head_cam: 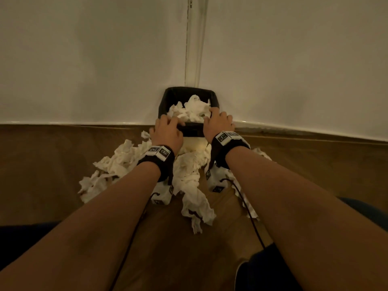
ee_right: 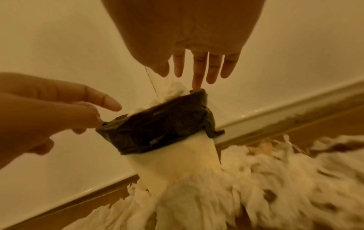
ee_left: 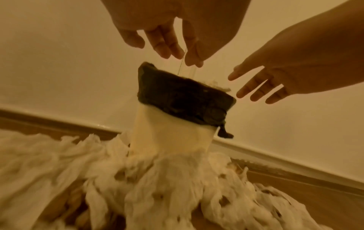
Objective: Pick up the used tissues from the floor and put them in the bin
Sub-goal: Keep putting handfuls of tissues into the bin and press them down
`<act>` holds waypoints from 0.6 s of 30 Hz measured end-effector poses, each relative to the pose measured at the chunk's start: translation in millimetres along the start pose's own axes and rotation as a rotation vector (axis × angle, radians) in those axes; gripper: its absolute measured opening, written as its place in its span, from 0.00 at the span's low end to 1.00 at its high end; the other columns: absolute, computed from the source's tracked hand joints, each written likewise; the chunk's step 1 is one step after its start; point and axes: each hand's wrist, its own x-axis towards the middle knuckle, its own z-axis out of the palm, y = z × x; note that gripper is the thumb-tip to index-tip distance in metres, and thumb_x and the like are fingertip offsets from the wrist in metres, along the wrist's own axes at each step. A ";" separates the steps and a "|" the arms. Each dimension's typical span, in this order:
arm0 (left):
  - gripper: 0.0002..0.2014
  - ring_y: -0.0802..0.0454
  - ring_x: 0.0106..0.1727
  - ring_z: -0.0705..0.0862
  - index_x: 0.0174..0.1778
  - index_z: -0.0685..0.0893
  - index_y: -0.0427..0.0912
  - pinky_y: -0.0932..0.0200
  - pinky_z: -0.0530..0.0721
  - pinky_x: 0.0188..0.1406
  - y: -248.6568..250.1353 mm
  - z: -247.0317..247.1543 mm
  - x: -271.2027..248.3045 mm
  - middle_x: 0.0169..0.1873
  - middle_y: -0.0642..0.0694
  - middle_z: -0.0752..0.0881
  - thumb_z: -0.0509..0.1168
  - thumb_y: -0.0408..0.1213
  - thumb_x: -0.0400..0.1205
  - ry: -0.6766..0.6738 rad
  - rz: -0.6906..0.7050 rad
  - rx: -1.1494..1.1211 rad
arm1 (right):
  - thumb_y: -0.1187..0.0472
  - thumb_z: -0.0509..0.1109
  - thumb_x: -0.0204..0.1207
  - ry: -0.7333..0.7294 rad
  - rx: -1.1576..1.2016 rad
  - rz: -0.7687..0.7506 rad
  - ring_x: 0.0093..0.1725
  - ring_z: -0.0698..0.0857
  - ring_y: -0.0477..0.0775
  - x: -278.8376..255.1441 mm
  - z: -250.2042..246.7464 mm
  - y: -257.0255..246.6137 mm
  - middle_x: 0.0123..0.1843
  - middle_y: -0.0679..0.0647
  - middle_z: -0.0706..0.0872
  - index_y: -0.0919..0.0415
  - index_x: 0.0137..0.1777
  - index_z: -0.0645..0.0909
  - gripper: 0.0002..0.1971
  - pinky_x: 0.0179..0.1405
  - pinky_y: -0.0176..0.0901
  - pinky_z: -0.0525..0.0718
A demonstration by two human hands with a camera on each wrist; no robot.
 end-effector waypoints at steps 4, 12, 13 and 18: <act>0.07 0.45 0.52 0.80 0.49 0.81 0.50 0.49 0.80 0.53 -8.1 24.2 -40.1 0.53 0.46 0.79 0.59 0.39 0.80 -0.212 -0.016 -0.103 | 0.56 0.56 0.83 -0.212 -0.034 0.063 0.71 0.71 0.65 -26.9 20.0 25.6 0.71 0.62 0.74 0.56 0.71 0.70 0.18 0.70 0.58 0.71; 0.11 0.45 0.53 0.82 0.56 0.82 0.46 0.51 0.82 0.54 -42.7 75.6 -129.4 0.59 0.43 0.80 0.57 0.36 0.83 -0.634 -0.142 -0.010 | 0.65 0.59 0.81 -0.670 -0.096 -0.067 0.61 0.82 0.60 -82.7 81.5 57.1 0.68 0.58 0.80 0.54 0.54 0.87 0.14 0.62 0.48 0.82; 0.11 0.43 0.55 0.81 0.57 0.82 0.44 0.51 0.81 0.55 -46.2 78.9 -135.7 0.59 0.42 0.80 0.56 0.35 0.84 -0.652 -0.142 0.002 | 0.66 0.58 0.82 -0.730 -0.103 -0.075 0.62 0.81 0.60 -87.4 89.6 57.5 0.71 0.58 0.78 0.51 0.52 0.88 0.16 0.63 0.50 0.82; 0.12 0.42 0.63 0.76 0.58 0.81 0.42 0.51 0.76 0.60 -59.1 89.3 -151.8 0.62 0.39 0.77 0.56 0.36 0.84 -0.643 -0.192 0.043 | 0.57 0.61 0.82 -0.904 -0.223 -0.030 0.72 0.73 0.64 -108.3 121.0 54.9 0.78 0.59 0.68 0.52 0.72 0.76 0.19 0.71 0.57 0.75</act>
